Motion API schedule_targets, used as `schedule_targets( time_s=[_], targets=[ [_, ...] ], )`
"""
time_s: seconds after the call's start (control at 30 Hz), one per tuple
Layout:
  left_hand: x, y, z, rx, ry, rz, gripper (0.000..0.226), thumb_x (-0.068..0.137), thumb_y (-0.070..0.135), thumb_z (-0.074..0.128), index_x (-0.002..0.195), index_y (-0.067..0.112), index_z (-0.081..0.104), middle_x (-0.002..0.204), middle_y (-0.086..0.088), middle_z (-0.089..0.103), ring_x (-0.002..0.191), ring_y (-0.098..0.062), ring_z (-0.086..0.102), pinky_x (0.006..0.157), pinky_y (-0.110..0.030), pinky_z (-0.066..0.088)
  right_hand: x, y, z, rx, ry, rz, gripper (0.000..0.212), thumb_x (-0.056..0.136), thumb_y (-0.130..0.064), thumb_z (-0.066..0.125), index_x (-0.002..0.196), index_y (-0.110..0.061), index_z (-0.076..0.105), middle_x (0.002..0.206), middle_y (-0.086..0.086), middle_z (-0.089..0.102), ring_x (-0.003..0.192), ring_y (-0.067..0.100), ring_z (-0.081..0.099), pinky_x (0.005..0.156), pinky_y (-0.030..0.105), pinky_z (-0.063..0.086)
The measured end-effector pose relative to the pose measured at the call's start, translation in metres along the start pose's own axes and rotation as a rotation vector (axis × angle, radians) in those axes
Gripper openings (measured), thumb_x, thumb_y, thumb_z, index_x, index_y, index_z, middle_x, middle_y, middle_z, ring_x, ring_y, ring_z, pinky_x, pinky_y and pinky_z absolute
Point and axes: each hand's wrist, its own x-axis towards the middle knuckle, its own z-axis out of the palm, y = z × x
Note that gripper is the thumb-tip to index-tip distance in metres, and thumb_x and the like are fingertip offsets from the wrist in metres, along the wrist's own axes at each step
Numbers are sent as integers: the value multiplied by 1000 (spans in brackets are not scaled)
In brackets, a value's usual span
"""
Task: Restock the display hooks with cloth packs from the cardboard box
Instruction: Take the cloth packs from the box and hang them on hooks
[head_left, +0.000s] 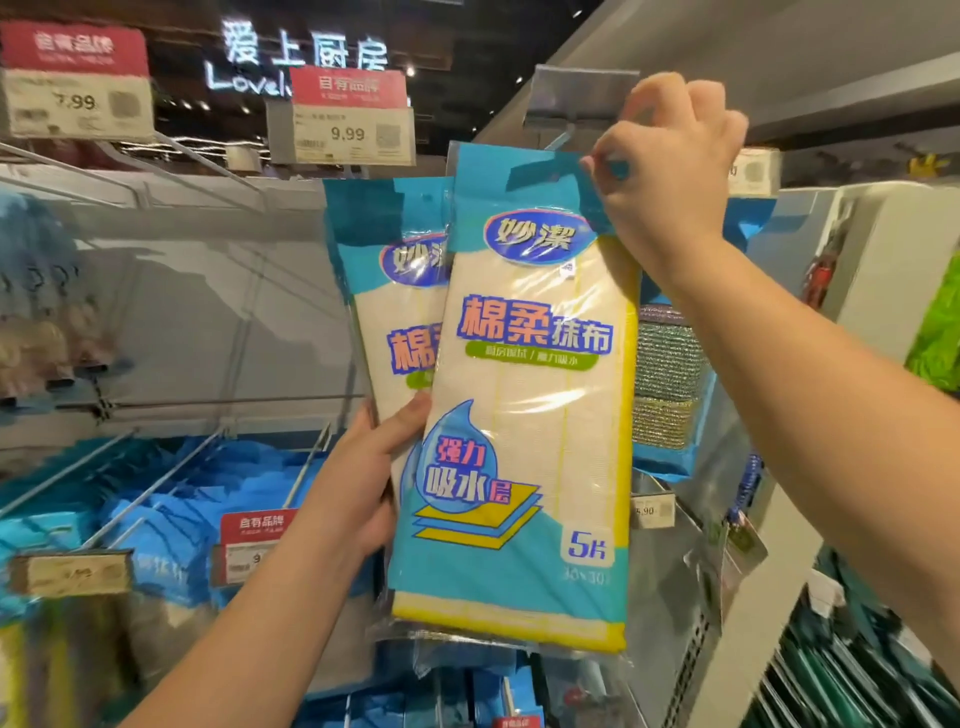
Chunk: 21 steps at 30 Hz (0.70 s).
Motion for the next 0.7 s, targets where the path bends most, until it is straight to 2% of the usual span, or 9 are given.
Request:
schedule_targets(
  time_s=[0.3, 0.4, 0.47, 0.53, 0.6, 0.7],
  targets=[
    [7, 1, 11, 24, 66, 21, 60, 74, 22, 73, 131, 12, 57, 110, -12, 75, 90, -29, 75, 72, -48, 63, 5, -1, 19, -84, -77, -7, 24, 88, -29, 54, 97, -18, 73, 137, 2, 47, 127, 35, 40, 95, 43, 23],
    [11, 0, 16, 2, 119, 34, 40, 77, 16, 73, 116, 16, 61, 97, -8, 78, 80, -25, 76, 70, -47, 63, 2, -6, 19, -61, -116, 21, 21, 86, -26, 56, 100, -18, 68, 144, 5, 42, 131, 35, 36, 98, 42, 22],
    [15, 0, 19, -7, 149, 37, 31, 85, 14, 72, 113, 18, 62, 98, -8, 78, 83, -26, 76, 75, -50, 62, -13, -11, 14, 0, -125, 56, 25, 86, -29, 60, 108, -19, 64, 149, 6, 37, 136, 33, 32, 104, 43, 20],
    [19, -1, 20, -13, 164, 39, 31, 86, 14, 72, 115, 18, 62, 103, -9, 77, 89, -28, 76, 81, -52, 60, -44, -19, 6, 97, -127, 134, 30, 86, -33, 60, 114, -20, 62, 149, 7, 37, 136, 32, 31, 106, 41, 19],
    [23, -3, 22, -19, 171, 46, 26, 87, 13, 72, 111, 18, 61, 102, -10, 77, 89, -29, 75, 84, -53, 59, -85, -29, 1, 268, -239, 255, 39, 88, -40, 60, 121, -17, 57, 143, 10, 38, 131, 34, 35, 108, 42, 26],
    [30, -7, 24, -17, 183, 90, 23, 89, 8, 70, 109, 14, 61, 99, -11, 77, 91, -31, 75, 84, -53, 58, -131, -45, 2, 528, -548, 468, 72, 85, -57, 64, 142, -18, 41, 147, 8, 29, 132, 31, 41, 110, 42, 34]
  ],
)
